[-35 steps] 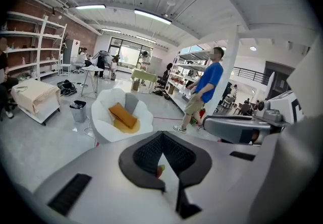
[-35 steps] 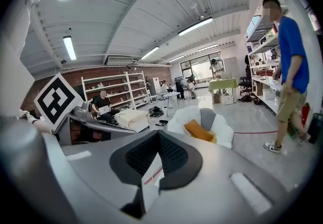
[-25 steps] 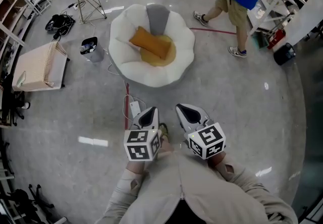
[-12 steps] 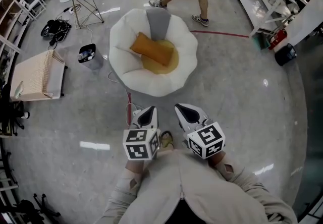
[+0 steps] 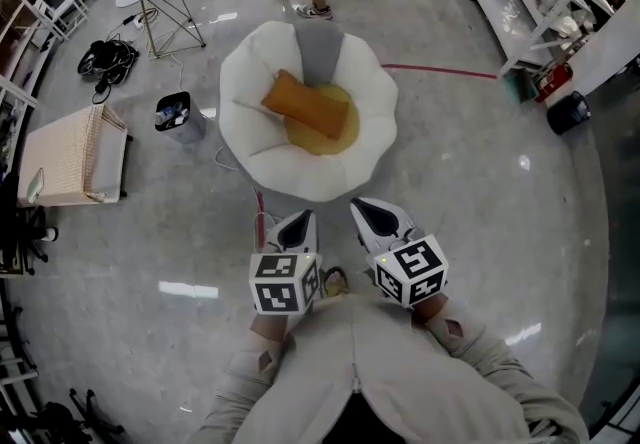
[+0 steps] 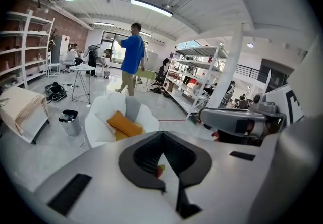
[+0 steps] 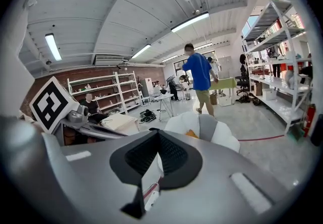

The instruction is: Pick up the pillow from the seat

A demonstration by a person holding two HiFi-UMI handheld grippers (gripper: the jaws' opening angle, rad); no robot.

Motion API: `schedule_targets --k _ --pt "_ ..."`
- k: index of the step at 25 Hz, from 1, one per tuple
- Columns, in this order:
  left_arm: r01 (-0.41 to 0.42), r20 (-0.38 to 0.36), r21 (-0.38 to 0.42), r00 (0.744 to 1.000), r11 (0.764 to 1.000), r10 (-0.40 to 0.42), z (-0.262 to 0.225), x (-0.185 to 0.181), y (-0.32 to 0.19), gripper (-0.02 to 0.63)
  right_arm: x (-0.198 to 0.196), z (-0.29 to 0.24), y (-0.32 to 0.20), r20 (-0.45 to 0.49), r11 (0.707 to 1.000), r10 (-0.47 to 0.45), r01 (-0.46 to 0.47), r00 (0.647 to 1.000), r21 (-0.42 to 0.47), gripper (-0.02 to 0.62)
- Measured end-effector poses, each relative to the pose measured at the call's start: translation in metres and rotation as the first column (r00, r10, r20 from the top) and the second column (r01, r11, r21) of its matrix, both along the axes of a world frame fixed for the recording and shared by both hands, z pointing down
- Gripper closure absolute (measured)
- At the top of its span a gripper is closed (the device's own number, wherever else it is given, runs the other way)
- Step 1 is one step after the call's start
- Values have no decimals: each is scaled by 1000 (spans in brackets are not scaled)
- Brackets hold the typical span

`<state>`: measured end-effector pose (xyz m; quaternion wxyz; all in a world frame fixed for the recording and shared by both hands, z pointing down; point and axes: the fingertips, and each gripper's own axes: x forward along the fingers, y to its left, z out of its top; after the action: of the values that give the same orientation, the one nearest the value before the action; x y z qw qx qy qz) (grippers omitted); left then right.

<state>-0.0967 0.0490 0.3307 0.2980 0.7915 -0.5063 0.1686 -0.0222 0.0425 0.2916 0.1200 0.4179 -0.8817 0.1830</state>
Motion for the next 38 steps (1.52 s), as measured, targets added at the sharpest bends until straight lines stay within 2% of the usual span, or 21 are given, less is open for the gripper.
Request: schedule_targets --k 8,16,21,28,38 --pt "1 -21 -20 1000 1000 -1 8 5 -17 600 4 12 -9 -10 999 11 -11 1000 -40 597" --pt "58 -8 -50 998 997 -58 21 1 -44 600 11 22 -42 -9 998 -13 13 1000 -61 595" --pt "105 2 -77 994 991 -105 34 -5 -79 600 12 33 -82 -10 996 -43 43 999 -83 597" --pt "138 -21 -127 990 982 -142 63 6 -147 600 27 67 -156 -23 986 -68 63 997 -154 597" --pt "178 23 -208 984 962 -177 125 13 -248 600 35 119 -263 -51 973 -120 107 992 -205 597"
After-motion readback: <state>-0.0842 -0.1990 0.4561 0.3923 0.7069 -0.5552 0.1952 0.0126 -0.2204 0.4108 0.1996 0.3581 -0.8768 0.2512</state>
